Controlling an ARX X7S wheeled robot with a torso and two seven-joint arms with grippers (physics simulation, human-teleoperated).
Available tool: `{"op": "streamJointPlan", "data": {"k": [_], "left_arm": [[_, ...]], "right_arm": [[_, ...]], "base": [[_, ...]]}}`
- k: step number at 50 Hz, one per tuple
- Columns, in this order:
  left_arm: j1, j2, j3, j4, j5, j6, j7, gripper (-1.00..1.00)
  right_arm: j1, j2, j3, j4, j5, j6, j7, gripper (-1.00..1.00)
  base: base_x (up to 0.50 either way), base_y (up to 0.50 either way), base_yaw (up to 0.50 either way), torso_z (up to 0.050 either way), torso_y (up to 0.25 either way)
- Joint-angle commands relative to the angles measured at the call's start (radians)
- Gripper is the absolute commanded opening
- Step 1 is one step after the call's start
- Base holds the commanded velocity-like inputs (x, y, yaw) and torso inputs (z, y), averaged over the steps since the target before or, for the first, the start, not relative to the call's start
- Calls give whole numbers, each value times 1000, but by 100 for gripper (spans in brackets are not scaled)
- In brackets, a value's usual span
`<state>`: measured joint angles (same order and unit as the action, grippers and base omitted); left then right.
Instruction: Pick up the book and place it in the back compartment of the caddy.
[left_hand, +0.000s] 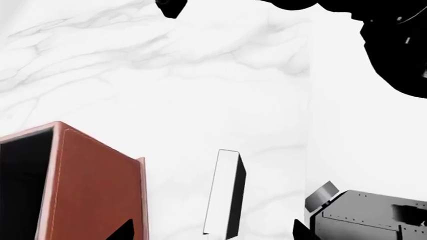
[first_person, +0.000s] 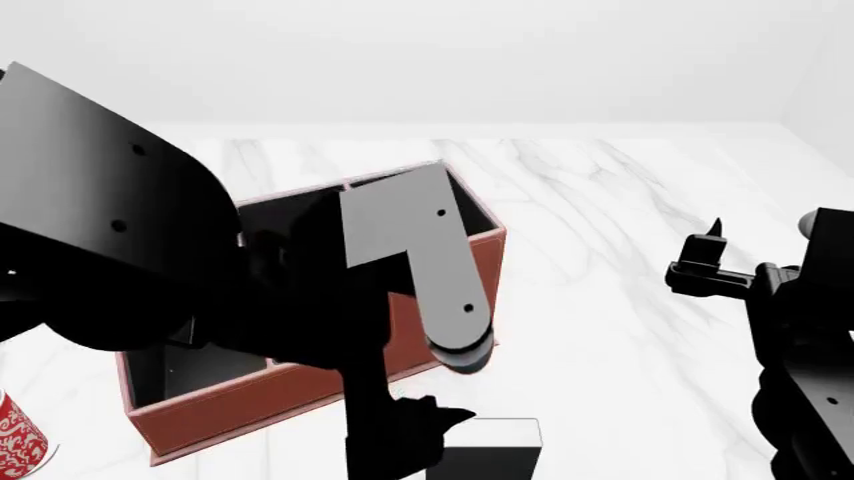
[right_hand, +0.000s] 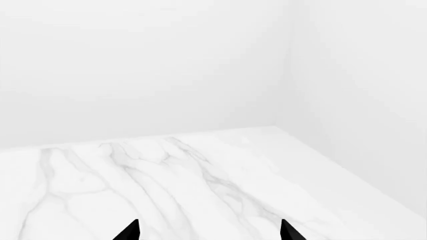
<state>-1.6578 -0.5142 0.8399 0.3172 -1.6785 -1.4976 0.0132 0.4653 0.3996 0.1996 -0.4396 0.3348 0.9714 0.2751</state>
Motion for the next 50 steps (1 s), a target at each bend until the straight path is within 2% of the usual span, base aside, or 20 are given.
{"op": "streamJointPlan", "data": {"k": [1,21,50], "left_arm": [[12,0,57,-8,82,18,84,100],[40,-2,159,-61,288,107,251,100],[149,65,307,-88,479,264,373,100]], "right_arm": [[-4,-2,-7,16,-2,-13,1,100],[-12,-5,-12,26,-1,-27,4,100],[-28,-9,-13,48,4,-55,1,100]], "base": [[0,0,0,0,0],[0,0,0,0,0],[0,0,0,0,0]]}}
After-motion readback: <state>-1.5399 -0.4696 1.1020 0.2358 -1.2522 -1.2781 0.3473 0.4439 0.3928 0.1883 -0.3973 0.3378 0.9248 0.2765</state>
